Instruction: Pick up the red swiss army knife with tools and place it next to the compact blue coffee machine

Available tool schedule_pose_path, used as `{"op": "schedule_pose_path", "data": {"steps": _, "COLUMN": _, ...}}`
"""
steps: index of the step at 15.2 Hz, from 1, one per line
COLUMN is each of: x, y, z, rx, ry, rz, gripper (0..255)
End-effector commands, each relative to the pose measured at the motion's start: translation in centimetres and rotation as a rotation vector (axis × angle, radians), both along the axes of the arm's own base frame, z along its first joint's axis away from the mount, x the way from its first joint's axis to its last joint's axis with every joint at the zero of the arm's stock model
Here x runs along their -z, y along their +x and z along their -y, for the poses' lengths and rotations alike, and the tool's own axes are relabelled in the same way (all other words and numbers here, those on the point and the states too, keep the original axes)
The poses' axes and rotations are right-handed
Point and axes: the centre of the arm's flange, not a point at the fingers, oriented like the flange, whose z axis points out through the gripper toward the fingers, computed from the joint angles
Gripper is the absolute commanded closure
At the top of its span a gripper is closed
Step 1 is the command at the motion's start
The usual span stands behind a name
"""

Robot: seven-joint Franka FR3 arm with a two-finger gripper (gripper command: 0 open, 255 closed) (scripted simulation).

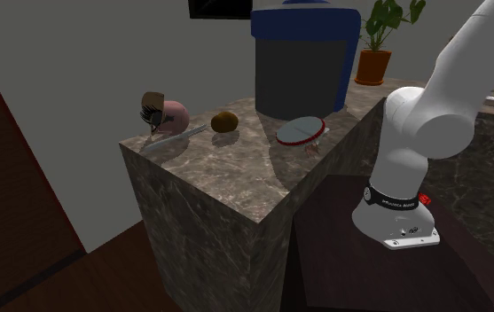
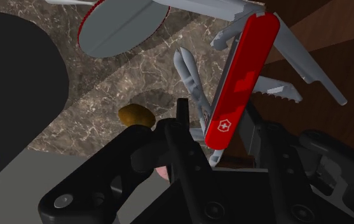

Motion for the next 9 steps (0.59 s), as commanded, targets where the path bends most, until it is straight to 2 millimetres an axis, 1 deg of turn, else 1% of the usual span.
{"op": "schedule_pose_path", "data": {"steps": 1, "x": -1.1, "y": -0.1, "z": 0.1, "rx": 0.000, "ry": 0.000, "rz": 0.000, "gripper": 255}}
{"op": "schedule_pose_path", "data": {"steps": 3, "x": -2.2, "y": -0.1, "z": 0.1, "rx": 0.000, "ry": 0.000, "rz": 0.000, "gripper": 255}}
{"op": "schedule_pose_path", "data": {"steps": 4, "x": -2.2, "y": -0.1, "z": 0.1, "rx": 0.000, "ry": 0.000, "rz": 0.000, "gripper": 255}}
{"op": "schedule_pose_path", "data": {"steps": 9, "x": -2.3, "y": -0.2, "z": 6.7, "rx": 0.000, "ry": 0.000, "rz": 0.000, "gripper": 255}}
